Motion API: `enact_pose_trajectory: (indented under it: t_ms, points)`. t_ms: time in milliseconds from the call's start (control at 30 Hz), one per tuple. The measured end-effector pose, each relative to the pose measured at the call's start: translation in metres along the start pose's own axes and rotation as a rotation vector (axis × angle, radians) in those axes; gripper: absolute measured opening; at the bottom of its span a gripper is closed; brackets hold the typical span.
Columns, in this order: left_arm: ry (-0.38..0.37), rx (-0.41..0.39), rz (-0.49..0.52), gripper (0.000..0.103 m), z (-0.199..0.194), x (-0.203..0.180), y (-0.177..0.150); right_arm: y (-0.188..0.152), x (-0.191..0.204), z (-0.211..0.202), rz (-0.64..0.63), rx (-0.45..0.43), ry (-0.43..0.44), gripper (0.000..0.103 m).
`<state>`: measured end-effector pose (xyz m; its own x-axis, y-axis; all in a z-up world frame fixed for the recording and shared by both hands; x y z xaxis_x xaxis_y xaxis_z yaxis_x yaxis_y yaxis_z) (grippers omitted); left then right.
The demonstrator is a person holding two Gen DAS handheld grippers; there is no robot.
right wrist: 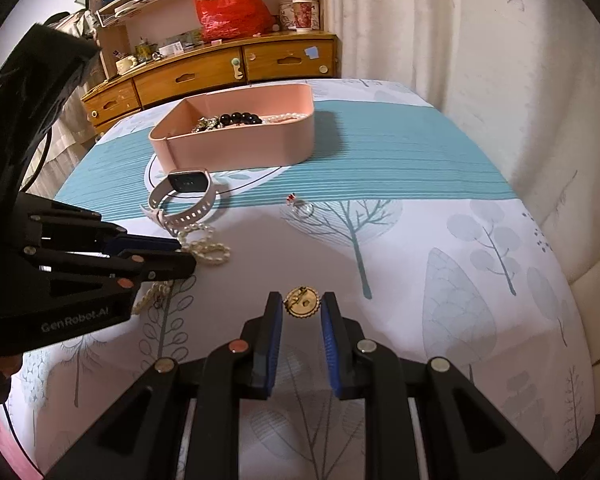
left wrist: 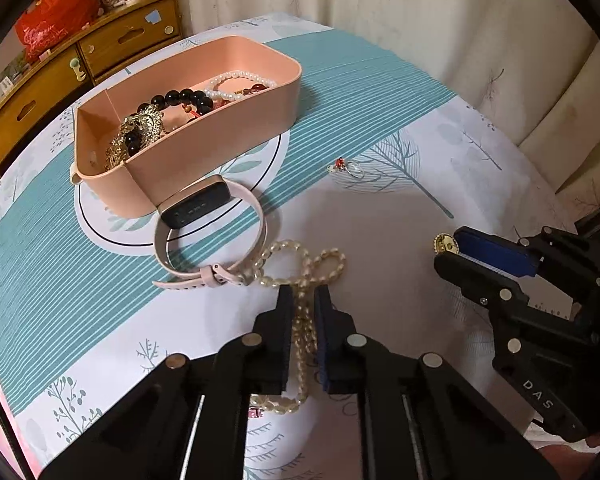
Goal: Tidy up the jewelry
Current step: 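Close the left tool on the pearl necklace while the right tool grasps the gold coin, then carry the necklace and coin over the pink tray and open both tools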
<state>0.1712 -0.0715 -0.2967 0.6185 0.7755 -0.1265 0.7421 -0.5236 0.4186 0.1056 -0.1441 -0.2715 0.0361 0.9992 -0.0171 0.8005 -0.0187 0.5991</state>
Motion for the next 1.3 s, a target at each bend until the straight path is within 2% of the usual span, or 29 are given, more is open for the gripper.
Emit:
enact_pose_trajectory:
  t_ms: [267,533,900,967,1000,1067,1133,1167,1300]
  points:
    - [-0.010,-0.011,-0.007,0.006,-0.016,0.001,0.005,0.003,-0.001,-0.002,0.013,-0.003,0.003,0.019]
    - [-0.032,-0.033,-0.004,0.003,-0.059,-0.001,0.027,0.021,0.001,-0.008,0.003,-0.036,0.017,0.019]
    - [-0.073,-0.149,-0.030,0.003,-0.127,0.003,0.075,0.061,0.002,-0.019,-0.040,-0.098,0.021,0.019]
    - [-0.095,-0.115,-0.016,0.003,-0.121,-0.001,0.073,0.068,0.002,-0.020,-0.048,-0.108,0.024,0.019]
    - [-0.080,-0.099,-0.017,0.006,-0.113,0.000,0.069,0.070,0.002,-0.021,-0.048,-0.110,0.025,0.019]
    - [-0.087,-0.039,-0.023,0.016,-0.094,-0.001,0.057,0.073,0.000,-0.020,-0.045,-0.106,0.028,0.019]
    - [-0.084,0.022,-0.024,0.030,-0.073,-0.001,0.040,0.073,-0.002,-0.018,-0.038,-0.101,0.029,0.019]
    - [-0.078,0.052,-0.023,0.033,-0.061,-0.001,0.031,0.073,-0.004,-0.017,-0.034,-0.098,0.027,0.019]
    - [-0.053,0.137,-0.040,0.035,-0.025,0.003,0.007,0.070,-0.013,-0.011,-0.027,-0.079,0.019,0.020]
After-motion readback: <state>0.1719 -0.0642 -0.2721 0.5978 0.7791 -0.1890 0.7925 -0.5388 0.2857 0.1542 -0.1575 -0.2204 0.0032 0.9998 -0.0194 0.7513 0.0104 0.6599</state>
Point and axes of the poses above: each gripper's, at about its wrist camera, not at the fingertips, and z roughly the way its jaws point, x to its left, y to its top, the point moved 10 cm from there along z, roughly the way its jaws point, and after that the axes turned 5 degrees about -z, right-handed, at the moved point
